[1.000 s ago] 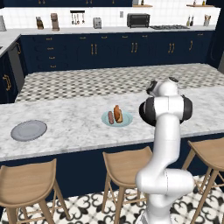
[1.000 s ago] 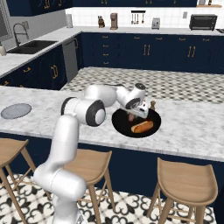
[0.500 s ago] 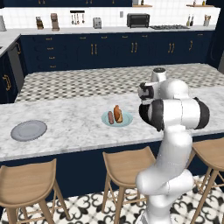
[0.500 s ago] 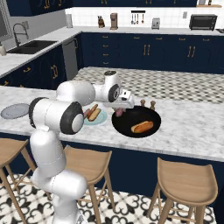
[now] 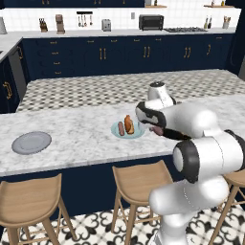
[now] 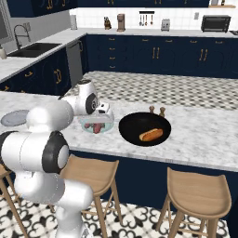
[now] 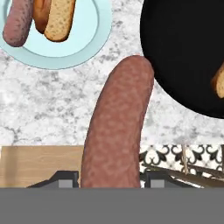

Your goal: Place one bun and one sausage from the bowl on each plate.

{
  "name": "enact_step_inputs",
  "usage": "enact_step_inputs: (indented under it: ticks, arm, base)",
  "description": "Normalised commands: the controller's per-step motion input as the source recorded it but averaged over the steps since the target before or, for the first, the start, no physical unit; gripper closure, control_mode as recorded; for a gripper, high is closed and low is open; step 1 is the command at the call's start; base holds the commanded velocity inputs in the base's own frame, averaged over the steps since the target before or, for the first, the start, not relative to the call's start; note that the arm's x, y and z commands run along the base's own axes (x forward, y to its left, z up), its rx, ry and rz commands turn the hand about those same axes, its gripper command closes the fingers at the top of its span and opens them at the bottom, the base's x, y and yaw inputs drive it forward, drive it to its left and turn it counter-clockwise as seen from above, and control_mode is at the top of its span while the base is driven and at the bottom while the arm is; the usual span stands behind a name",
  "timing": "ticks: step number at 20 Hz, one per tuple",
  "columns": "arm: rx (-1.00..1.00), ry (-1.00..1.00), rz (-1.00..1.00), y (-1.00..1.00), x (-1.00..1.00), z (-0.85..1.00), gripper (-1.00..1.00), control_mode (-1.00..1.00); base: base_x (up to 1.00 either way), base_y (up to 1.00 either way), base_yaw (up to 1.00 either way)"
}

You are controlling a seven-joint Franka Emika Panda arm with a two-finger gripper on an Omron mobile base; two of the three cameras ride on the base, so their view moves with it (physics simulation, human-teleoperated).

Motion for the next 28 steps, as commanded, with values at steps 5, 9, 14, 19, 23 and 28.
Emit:
enact_step_inputs:
  ticks: [5,9,14,19,23,28]
  arm:
    - [0.27,0.14,0.22,0.58,-0.72,-0.08,1.00,-1.00]
    - [0.03,0.17,0.02,0.01,-1.00,-0.23,1.00,-1.00]
    - [-0.03,0.16,-0.05,0.00,-0.83,-0.12,1.00,-1.00]
    - [0.00,0.00,0.00,0.00,0.00,0.00,1.00,-1.00]
    - [0.00,0.00,0.00,0.38,0.00,-0.01,1.00,1.00]
    - [0.00,0.00,0.00,0.00,0.00,0.00,1.00,1.00]
  base:
    - [0.00,0.00,0.00]
    - [0.00,0.00,0.00]
    - [0.00,0.00,0.00]
    - [0.00,0.00,0.00]
    - [0.00,0.25,0.00]
    - [0.00,1.00,0.00]
